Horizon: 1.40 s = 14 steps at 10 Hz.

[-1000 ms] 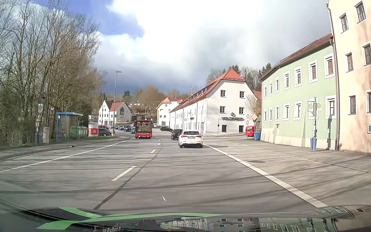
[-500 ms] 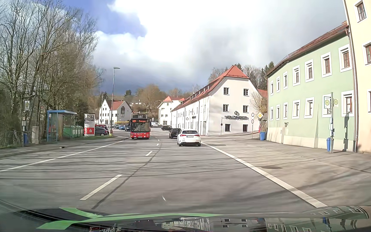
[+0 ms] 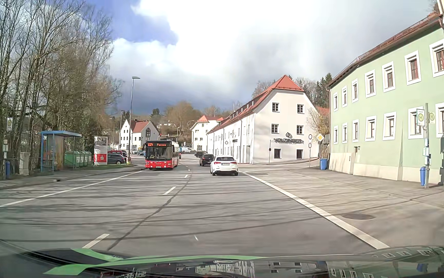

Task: Follow the waypoints while adhering to traffic rules and regulations

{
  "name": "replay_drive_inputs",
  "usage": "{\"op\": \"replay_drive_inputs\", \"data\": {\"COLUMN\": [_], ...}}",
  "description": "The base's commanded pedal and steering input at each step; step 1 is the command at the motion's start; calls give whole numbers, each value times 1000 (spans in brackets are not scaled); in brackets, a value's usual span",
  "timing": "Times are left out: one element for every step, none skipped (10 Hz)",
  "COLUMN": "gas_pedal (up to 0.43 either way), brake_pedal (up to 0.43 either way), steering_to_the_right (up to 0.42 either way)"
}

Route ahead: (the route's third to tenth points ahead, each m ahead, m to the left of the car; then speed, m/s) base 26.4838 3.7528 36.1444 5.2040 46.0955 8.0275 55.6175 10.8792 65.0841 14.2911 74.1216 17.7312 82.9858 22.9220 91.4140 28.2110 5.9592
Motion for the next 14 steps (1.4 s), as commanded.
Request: {"op": "replay_drive_inputs", "data": {"gas_pedal": [287,287,287,287,287,287,287,268,240,177,59,59,59,59], "brake_pedal": [0,0,0,0,0,0,0,0,0,0,0,0,0,0], "steering_to_the_right": [-25,-25,-25,-25,-25,-26,-26,-27,-28,-28,-28,-28,-28,-28]}}
